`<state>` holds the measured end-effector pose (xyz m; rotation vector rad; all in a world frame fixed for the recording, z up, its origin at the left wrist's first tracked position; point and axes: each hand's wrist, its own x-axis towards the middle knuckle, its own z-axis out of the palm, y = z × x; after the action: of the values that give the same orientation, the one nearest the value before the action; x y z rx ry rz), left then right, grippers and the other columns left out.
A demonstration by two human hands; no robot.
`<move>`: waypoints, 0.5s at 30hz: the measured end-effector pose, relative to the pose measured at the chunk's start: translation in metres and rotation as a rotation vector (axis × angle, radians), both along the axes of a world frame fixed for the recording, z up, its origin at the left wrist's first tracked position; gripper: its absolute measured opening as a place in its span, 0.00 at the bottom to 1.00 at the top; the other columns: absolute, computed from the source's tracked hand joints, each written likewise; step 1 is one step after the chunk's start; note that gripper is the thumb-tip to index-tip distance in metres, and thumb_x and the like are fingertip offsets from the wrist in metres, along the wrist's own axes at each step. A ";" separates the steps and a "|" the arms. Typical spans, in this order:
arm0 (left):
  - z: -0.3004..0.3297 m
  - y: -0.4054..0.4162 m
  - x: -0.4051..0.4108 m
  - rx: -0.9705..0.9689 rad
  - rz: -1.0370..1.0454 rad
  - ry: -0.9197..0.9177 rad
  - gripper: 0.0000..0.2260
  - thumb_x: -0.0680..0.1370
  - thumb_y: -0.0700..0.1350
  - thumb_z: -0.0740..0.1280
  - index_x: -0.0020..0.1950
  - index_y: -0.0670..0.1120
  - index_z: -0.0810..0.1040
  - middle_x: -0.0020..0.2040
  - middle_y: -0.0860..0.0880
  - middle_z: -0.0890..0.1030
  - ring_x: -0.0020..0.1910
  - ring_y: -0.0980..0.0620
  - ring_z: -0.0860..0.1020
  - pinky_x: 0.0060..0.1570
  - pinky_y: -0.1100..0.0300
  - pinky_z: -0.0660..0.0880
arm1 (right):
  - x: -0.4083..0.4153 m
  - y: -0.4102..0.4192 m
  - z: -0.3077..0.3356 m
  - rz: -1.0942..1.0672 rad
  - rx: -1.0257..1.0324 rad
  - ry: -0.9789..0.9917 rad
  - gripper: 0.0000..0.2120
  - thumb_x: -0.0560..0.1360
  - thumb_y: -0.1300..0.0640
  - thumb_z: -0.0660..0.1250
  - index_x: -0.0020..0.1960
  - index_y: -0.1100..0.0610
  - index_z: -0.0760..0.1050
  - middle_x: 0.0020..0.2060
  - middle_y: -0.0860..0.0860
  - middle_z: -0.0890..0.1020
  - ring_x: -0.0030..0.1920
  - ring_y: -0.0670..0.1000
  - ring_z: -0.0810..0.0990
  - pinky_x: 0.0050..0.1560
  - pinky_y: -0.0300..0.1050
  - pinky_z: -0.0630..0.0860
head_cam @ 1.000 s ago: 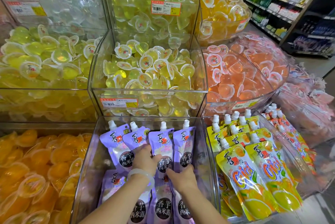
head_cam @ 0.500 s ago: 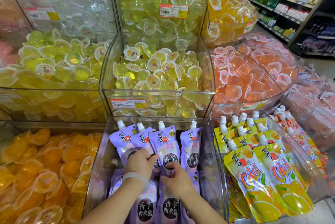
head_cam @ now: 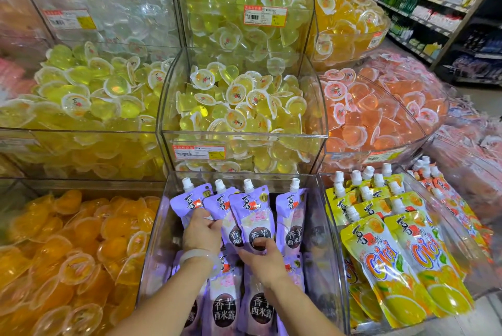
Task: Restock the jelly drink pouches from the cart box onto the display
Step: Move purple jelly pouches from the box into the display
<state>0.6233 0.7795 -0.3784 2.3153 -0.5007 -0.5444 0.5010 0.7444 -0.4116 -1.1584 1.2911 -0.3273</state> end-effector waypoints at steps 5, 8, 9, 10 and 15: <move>0.004 0.016 -0.002 -0.027 0.005 0.020 0.10 0.75 0.43 0.69 0.52 0.41 0.73 0.49 0.41 0.83 0.52 0.40 0.79 0.45 0.56 0.71 | -0.004 0.002 -0.002 0.036 -0.042 0.003 0.14 0.71 0.59 0.72 0.49 0.52 0.68 0.41 0.51 0.74 0.36 0.48 0.71 0.34 0.36 0.68; 0.005 0.022 -0.008 0.001 -0.163 -0.094 0.08 0.75 0.44 0.69 0.48 0.44 0.71 0.50 0.45 0.81 0.52 0.44 0.79 0.42 0.59 0.69 | -0.007 -0.001 0.004 0.192 -0.163 0.155 0.16 0.71 0.60 0.69 0.55 0.52 0.67 0.47 0.53 0.74 0.37 0.47 0.71 0.36 0.37 0.68; 0.006 0.022 -0.011 -0.012 -0.226 -0.130 0.08 0.76 0.44 0.68 0.51 0.43 0.73 0.52 0.46 0.80 0.53 0.45 0.78 0.45 0.59 0.70 | -0.009 -0.002 0.007 0.241 -0.217 0.223 0.18 0.71 0.59 0.69 0.58 0.52 0.67 0.53 0.55 0.74 0.41 0.49 0.72 0.41 0.38 0.69; 0.007 0.021 -0.014 -0.016 -0.291 -0.172 0.10 0.76 0.44 0.68 0.55 0.43 0.74 0.55 0.47 0.79 0.56 0.47 0.77 0.49 0.60 0.70 | -0.010 -0.002 0.012 0.285 -0.259 0.281 0.21 0.72 0.58 0.69 0.62 0.53 0.67 0.57 0.55 0.71 0.46 0.51 0.73 0.45 0.36 0.68; 0.014 0.014 -0.030 0.228 -0.704 -0.424 0.26 0.76 0.50 0.65 0.73 0.48 0.62 0.72 0.51 0.64 0.72 0.50 0.61 0.69 0.62 0.56 | -0.027 -0.001 0.040 0.430 -0.458 0.410 0.28 0.73 0.54 0.67 0.70 0.56 0.62 0.66 0.55 0.63 0.66 0.54 0.68 0.61 0.38 0.66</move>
<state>0.5933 0.7934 -0.3641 2.4398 -1.5583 -0.4352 0.4742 0.7434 -0.3720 -1.9296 1.3044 -0.0626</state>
